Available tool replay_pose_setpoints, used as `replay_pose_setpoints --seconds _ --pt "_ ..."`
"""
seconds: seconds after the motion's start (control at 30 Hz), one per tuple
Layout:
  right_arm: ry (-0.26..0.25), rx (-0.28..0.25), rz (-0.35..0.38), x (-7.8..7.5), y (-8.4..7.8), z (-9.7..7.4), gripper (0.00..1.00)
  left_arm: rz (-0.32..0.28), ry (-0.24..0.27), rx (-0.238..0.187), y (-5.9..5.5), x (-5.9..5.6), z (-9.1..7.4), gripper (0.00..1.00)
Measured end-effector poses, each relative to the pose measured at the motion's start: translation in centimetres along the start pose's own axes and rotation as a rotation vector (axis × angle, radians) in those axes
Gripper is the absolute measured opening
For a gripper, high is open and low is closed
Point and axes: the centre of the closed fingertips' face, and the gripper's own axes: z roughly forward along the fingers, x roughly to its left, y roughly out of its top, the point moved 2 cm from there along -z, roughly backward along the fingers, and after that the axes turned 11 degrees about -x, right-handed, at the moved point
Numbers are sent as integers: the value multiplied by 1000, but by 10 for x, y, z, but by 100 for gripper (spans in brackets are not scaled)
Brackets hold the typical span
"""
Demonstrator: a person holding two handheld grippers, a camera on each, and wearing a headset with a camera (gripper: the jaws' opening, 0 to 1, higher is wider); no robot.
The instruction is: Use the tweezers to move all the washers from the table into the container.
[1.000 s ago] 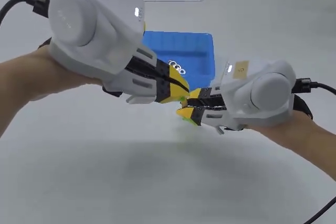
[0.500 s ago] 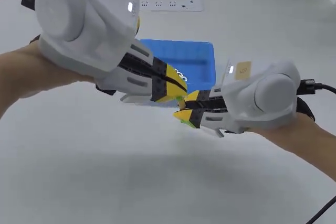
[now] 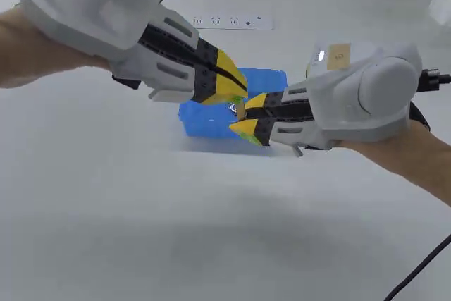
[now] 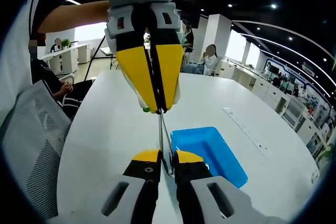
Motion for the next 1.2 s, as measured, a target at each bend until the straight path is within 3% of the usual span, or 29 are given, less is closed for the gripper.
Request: replay_pose_setpoints --seconds 0.37,0.57,0.93,1.2 --pt "21 -7 -35 -21 10 5 10 33 -3 -7 5 22 -3 5" --pt "34 -6 -42 -33 6 11 10 30 -2 -11 0 35 -2 5" --pt "66 8 -30 -51 -18 26 10 -2 -5 3 -26 54 7 5" --pt "101 11 -7 -56 -34 38 10 -29 -15 17 -45 61 13 5"
